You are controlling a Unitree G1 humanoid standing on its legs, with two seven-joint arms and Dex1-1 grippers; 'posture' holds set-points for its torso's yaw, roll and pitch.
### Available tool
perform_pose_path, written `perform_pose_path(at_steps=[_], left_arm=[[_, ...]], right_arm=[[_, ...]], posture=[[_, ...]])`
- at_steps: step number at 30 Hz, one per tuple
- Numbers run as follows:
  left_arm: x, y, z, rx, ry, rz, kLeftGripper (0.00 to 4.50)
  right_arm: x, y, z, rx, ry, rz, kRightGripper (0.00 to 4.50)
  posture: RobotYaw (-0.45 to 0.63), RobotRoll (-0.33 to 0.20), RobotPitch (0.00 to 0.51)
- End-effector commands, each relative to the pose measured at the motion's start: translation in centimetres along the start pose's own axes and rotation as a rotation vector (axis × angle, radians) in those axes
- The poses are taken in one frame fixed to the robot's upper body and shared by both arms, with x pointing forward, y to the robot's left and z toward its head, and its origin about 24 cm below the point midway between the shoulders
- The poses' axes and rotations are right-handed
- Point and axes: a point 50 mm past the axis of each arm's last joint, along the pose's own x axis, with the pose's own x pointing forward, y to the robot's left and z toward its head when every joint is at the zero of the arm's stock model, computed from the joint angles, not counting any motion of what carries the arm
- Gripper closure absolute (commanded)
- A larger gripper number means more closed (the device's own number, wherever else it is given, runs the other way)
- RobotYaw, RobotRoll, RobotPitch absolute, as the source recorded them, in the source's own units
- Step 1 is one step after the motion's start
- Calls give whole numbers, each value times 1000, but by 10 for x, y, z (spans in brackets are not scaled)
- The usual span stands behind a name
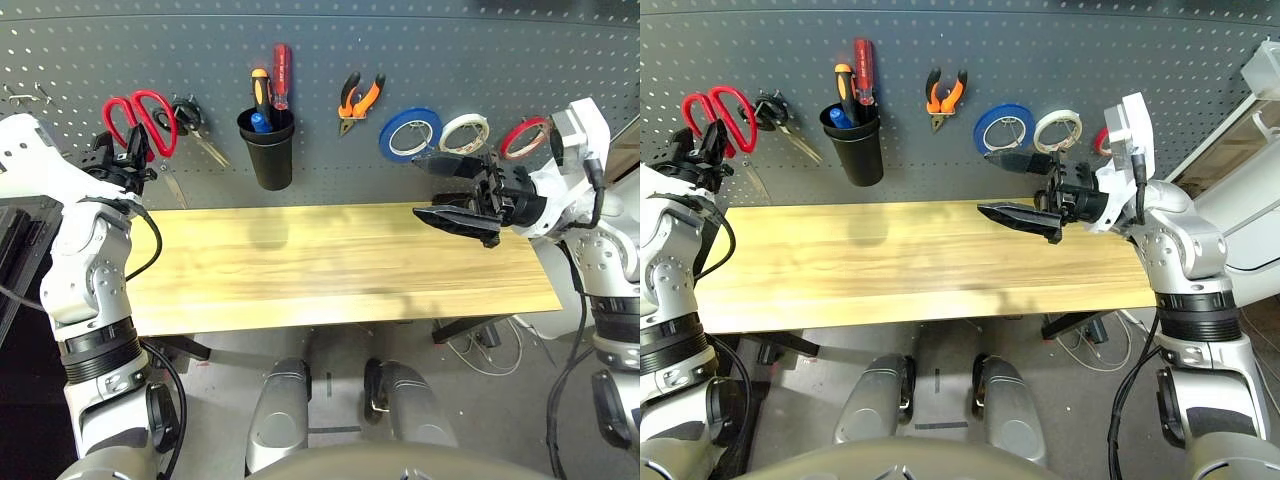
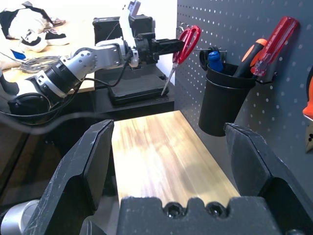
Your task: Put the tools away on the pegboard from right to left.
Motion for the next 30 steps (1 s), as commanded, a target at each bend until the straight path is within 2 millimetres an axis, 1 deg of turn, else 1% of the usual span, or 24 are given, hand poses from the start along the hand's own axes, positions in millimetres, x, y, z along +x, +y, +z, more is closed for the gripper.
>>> perform_pose_path(at_steps=[1,3,5,6,8,10,16,21,23,24,26,28,30], left_arm=[[5,0,-9,4,20,22,2398],[7,-1,-14,2,42,24,2398],[8,-1,-19,10,62,36,1654],[8,-1,-21,12,71,35,1471],[5,0,-25,28,85,27,689],[0,3,-30,54,105,23,35],[-24,17,-44,85,178,39,35],[-45,27,-61,117,272,42,35],[-51,27,-67,115,305,34,35],[-53,25,-70,117,320,25,35],[-58,22,-82,104,371,5,35],[-63,16,-94,71,407,-19,35],[-68,9,-102,72,416,-64,35]], right_arm=[[-4,4,3,-15,-7,-14,0],[-5,5,2,-14,-8,-18,0],[-5,6,1,-13,-9,-23,0],[-5,7,0,-11,-8,-26,0],[-6,8,-1,-5,-7,-33,0],[-7,9,-4,5,-3,-41,0],[-10,12,-15,42,3,-73,0],[-10,12,-30,71,15,-122,0],[-10,11,-37,89,21,-142,0],[-10,10,-43,100,53,-169,0],[-10,6,-55,70,116,-206,0],[-8,3,-67,68,153,-267,0],[-5,1,-79,79,166,-325,0]], posture=[[69,0,62],[54,0,63],[54,0,63],[48,0,66],[45,0,70],[45,0,73],[56,0,88],[70,0,96],[71,0,98],[70,0,98],[69,0,91],[59,0,97],[55,0,96]])
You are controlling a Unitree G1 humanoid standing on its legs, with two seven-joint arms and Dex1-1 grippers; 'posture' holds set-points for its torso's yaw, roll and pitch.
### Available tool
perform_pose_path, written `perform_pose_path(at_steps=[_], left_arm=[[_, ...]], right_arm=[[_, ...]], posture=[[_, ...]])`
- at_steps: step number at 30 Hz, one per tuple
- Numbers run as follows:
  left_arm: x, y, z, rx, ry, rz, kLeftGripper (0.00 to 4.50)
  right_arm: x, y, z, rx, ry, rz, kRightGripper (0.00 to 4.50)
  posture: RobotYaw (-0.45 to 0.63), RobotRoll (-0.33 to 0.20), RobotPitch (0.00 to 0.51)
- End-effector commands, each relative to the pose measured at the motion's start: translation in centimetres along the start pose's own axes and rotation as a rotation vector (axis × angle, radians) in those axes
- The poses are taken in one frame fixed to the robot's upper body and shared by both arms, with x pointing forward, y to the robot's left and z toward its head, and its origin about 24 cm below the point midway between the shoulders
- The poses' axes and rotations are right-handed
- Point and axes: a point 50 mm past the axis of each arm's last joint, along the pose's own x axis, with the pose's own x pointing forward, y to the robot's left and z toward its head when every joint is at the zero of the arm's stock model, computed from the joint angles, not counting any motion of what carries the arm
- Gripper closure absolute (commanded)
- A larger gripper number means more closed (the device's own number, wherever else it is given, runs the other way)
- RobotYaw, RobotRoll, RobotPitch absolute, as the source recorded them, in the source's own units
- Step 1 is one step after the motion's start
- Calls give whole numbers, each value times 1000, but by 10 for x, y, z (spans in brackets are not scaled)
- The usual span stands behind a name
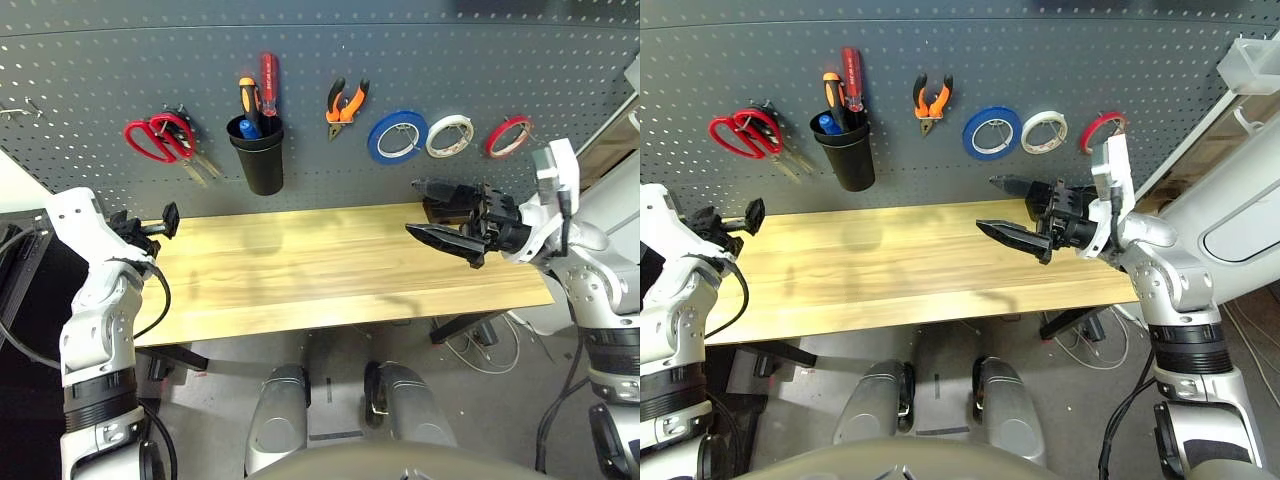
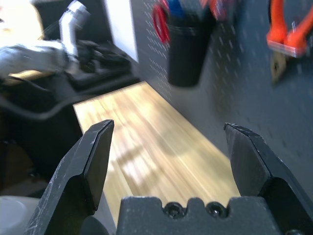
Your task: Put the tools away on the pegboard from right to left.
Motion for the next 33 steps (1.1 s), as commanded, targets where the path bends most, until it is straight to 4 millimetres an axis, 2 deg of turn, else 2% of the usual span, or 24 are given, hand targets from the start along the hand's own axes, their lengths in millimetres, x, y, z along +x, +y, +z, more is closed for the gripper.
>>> perform_pose_path(at_steps=[1,4,10,14,19,27,33], left_arm=[[-3,-18,-19,0,44,-91,35],[-4,-29,-25,23,-3,-146,35],[1,-29,-33,35,-115,-84,35],[0,-25,-47,22,-161,-49,35],[0,-20,-53,37,-208,-13,35],[6,-24,-49,42,-237,-15,35],[6,-31,-54,26,-225,-37,35]], right_arm=[[4,-2,-24,15,58,-100,0],[8,-3,-44,25,82,-194,0],[12,-19,-62,-19,-1,-542,0],[5,-30,-75,-58,-40,-773,0],[-9,-37,-86,-91,-46,-915,0],[-27,-37,-98,-78,-22,-933,0],[-29,-29,-102,-44,-25,-889,0]], posture=[[54,0,96],[43,0,90],[20,0,77],[13,0,71],[16,0,59],[12,0,67],[-17,0,72]])
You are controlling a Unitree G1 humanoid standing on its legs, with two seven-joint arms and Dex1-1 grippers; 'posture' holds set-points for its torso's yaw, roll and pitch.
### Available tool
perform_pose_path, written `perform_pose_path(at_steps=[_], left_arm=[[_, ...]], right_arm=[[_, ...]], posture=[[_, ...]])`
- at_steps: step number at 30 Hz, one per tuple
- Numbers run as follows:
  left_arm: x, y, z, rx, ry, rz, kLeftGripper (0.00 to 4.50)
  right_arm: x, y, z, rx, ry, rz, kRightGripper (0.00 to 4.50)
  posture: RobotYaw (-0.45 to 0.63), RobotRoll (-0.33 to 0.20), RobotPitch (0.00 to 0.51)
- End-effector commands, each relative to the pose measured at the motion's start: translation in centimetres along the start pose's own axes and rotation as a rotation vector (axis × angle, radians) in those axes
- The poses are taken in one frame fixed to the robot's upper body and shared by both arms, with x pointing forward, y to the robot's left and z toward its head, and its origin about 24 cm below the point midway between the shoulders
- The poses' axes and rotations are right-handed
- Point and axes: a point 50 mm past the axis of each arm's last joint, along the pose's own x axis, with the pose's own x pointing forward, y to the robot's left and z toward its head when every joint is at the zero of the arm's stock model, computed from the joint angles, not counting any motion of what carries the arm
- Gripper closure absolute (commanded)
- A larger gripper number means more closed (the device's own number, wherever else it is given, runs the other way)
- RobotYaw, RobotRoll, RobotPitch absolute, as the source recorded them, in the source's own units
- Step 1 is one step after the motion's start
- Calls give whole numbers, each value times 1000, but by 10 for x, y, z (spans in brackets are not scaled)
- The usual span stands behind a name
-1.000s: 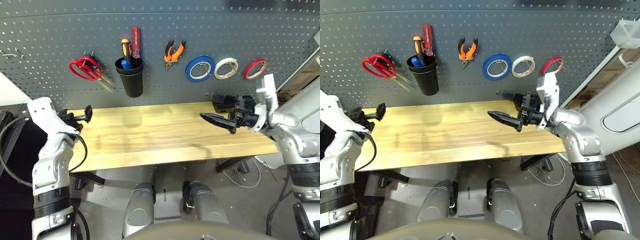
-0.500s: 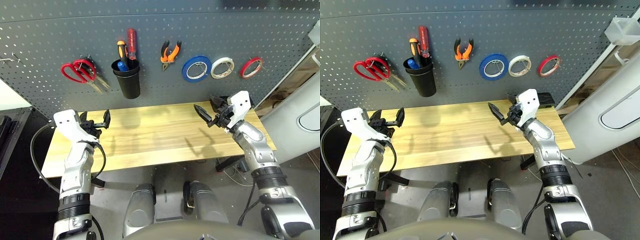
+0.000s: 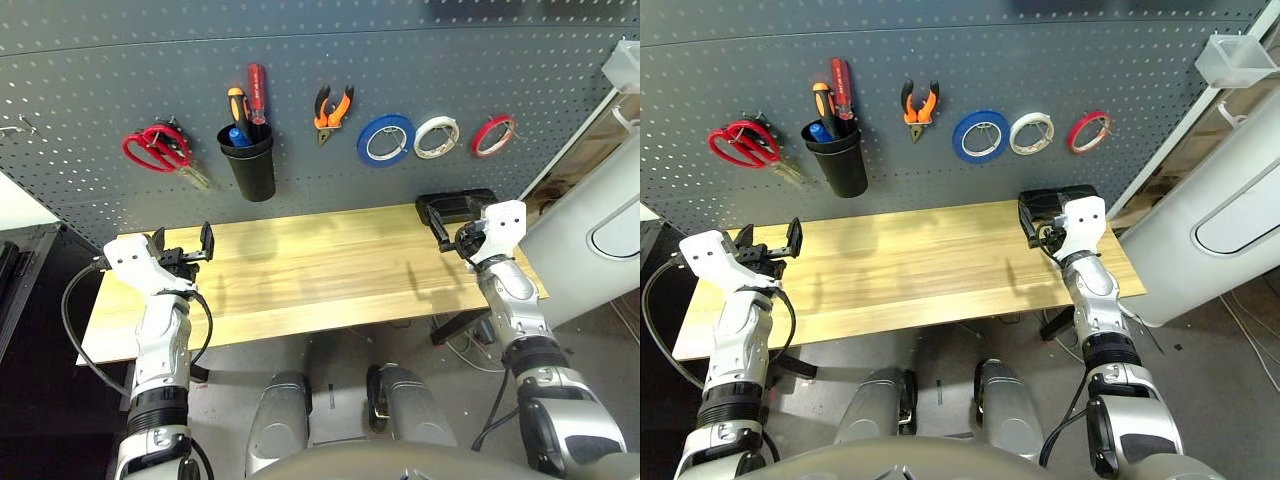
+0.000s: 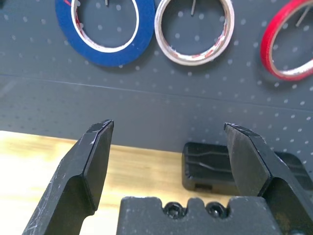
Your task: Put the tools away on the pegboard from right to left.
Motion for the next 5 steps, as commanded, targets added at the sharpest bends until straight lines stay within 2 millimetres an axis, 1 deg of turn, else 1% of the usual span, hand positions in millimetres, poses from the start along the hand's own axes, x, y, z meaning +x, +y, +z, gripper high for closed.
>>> perform_pose_path(at_steps=[1,5], left_arm=[[-4,-4,-9,-6,23,-13,35],[-8,-4,-12,-16,24,11,35]], right_arm=[[-8,0,-1,25,-2,10,0],[-18,3,-5,51,7,5,0]], posture=[[-19,0,72],[-12,0,75]])
